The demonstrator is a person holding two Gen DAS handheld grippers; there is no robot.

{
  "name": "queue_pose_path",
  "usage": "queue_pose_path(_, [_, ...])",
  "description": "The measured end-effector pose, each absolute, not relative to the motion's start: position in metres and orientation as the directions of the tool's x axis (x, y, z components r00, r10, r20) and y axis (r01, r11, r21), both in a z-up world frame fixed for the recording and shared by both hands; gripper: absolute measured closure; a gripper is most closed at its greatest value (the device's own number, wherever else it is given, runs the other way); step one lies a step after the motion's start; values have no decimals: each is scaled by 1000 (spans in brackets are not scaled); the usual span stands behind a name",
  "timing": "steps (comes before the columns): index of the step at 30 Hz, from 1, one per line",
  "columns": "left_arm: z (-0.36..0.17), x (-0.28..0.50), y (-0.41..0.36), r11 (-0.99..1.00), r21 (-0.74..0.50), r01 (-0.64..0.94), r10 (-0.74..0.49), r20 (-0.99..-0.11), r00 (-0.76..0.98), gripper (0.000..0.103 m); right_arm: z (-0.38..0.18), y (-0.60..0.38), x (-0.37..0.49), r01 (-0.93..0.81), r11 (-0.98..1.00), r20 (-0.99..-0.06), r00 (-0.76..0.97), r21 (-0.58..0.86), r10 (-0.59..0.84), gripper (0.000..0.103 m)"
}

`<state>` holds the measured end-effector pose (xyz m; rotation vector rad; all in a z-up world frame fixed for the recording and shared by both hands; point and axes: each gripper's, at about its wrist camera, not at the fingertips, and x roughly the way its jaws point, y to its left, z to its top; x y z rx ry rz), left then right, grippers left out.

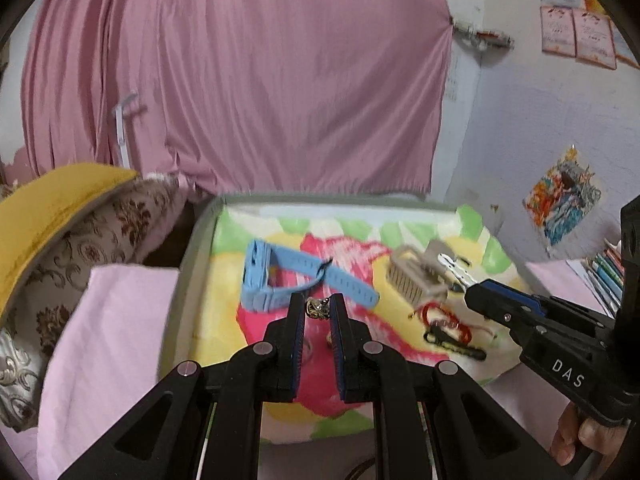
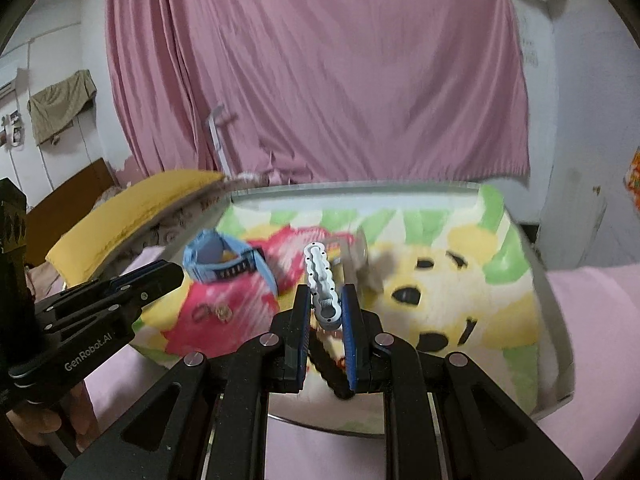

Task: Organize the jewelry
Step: 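Lift the earring and white-chain keychain with both tools and carry them over the tray, then open both tools to drop the earring and keychain into the tray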

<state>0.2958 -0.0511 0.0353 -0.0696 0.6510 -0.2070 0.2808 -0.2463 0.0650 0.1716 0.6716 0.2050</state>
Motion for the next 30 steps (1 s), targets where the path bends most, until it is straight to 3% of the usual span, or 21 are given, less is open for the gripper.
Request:
queue_pose_path(13, [21,306,-54,972,-141,187,-232,-689,687,91,45,-247,295,-135,957,-672,687,255,276,89])
queue_pose_path(25, [15,309,-55,974,-137,180,-223,-712,665,91,41,-243,299,-149,952,-687,663,267,297,89])
queue_pose_path(30, [16,309,-54,973,-146,180,-230,-703,673,87,39,-244,298,-145,950,-684,665,276,300,82])
